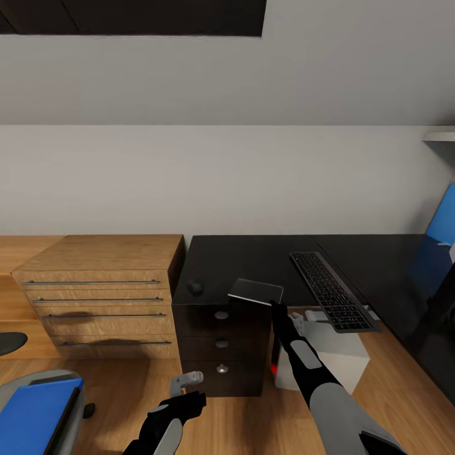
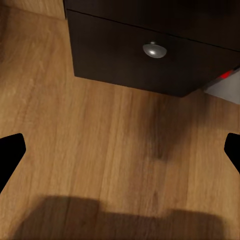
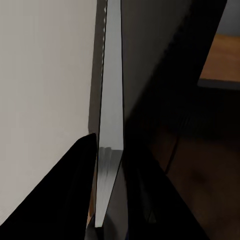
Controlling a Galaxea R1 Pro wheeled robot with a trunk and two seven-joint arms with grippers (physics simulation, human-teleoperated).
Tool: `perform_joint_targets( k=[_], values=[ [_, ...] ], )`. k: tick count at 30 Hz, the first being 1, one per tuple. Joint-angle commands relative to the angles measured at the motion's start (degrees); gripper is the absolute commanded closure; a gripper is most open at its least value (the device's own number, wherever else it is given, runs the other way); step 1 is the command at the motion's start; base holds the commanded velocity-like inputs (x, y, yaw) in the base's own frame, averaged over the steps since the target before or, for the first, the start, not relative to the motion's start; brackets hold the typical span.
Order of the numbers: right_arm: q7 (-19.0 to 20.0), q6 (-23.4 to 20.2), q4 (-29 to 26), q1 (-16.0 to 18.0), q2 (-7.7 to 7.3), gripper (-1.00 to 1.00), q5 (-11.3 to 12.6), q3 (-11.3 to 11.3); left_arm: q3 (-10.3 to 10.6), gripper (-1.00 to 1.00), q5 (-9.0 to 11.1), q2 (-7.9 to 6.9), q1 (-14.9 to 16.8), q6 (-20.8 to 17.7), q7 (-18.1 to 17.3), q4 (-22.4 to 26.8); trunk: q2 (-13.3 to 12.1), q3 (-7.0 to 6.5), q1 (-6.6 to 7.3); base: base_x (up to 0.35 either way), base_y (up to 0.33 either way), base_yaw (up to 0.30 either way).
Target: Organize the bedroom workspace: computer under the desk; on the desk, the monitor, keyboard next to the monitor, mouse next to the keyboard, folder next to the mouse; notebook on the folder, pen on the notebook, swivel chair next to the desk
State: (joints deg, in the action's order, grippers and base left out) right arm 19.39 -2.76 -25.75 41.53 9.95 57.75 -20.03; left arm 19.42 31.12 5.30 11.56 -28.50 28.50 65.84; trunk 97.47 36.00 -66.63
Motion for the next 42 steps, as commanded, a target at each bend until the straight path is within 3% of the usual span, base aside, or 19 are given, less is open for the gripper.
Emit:
perform_joint_targets(
  k=[1, 2, 20, 42],
  values=[
    [0.4, -0.3, 0.0, 0.0, 0.04, 1.0, 0.6, -0.3, 0.1, -1.0, 0.6, -0.02, 0.0, -0.1, 0.6, 0.1, 0.0, 0.06, 0.0, 0.0, 0.0, 0.0],
    [0.3, -0.4, 0.1, 0.0, 0.04, -1.0, 0.6, -0.2, 0.1, -1.0, 0.6, -0.03, 0.0, -0.1, 0.6, 0.1, 0.0, 0.06, 0.0, 0.0, 0.0, 0.0],
    [0.3, -0.4, 0.1, 0.0, 0.04, -1.0, 0.6, -0.3, 0.0, -1.0, 0.7, -0.1, 0.0, -0.1, 0.2, 0.1, 0.0, 0.06, 0.0, -0.001, 0.0, 0.0],
    [0.2, -0.3, 0.1, 0.0, 0.04, -1.0, 0.6, -0.3, -0.1, -1.0, 0.7, -0.14, 0.0, -0.1, 0.2, 0.2, 0.0, 0.06, 0.0, -0.124, -0.017, 0.0]
  ],
)
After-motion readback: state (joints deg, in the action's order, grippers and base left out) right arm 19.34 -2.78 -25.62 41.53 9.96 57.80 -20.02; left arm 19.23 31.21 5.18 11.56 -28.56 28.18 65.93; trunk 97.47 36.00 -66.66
